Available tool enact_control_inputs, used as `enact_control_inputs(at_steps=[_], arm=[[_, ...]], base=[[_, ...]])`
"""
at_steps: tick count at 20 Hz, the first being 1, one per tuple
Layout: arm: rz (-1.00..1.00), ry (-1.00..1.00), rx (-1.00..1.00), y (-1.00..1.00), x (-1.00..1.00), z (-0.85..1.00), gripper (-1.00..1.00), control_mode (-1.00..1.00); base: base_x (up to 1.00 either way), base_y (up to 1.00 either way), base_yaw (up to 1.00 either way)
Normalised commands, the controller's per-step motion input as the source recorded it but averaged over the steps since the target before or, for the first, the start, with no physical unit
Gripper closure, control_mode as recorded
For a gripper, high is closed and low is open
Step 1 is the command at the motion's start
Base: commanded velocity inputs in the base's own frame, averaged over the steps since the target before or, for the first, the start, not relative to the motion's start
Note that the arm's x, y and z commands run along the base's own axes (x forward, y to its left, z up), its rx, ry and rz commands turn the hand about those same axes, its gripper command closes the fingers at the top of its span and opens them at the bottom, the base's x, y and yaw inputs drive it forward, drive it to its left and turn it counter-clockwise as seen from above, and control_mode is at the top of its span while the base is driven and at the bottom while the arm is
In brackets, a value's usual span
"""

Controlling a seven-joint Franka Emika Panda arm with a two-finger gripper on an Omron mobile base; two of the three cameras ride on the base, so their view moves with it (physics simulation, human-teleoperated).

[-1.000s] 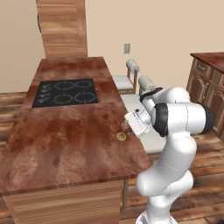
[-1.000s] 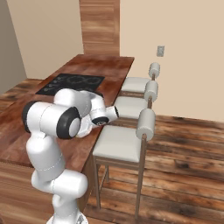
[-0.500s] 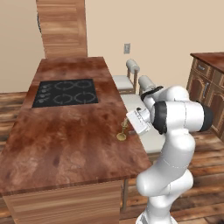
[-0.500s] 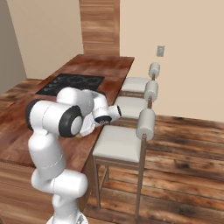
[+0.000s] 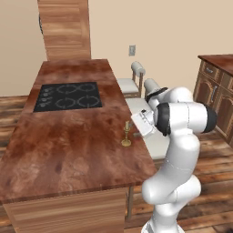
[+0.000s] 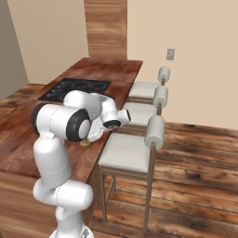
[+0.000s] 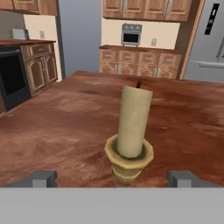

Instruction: Get the candle and the beer from the cabinet and move them to the dining counter.

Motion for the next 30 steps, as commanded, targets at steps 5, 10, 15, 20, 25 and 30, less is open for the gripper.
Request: enact_control_inputs(at_steps=[5,10,15,20,25,30], arm=[[-0.01,0.00,0.00,-0.25,-0.26,0.00,-1.00,-1.00],[-0.06,-0.04,0.01,-0.09,-0.52,0.16,-1.00,-1.00],[-0.07,-0.11,0.00,0.01,-0.91,0.60,-1.00,-1.00],[-0.04,-0.16,0.00,0.11,-1.00,0.82,-1.00,-1.00],[-0.04,-0.12,0.00,0.12,-1.00,0.89,-1.00,-1.00],[-0.08,-0.02,0.00,0.35,-1.00,0.88,-1.00,-1.00]], base=[[0.00,0.00,0.00],[0.00,0.00,0.00],[0.00,0.00,0.00],[0.00,0.00,0.00],[0.00,0.00,0.00],[0.00,0.00,0.00]])
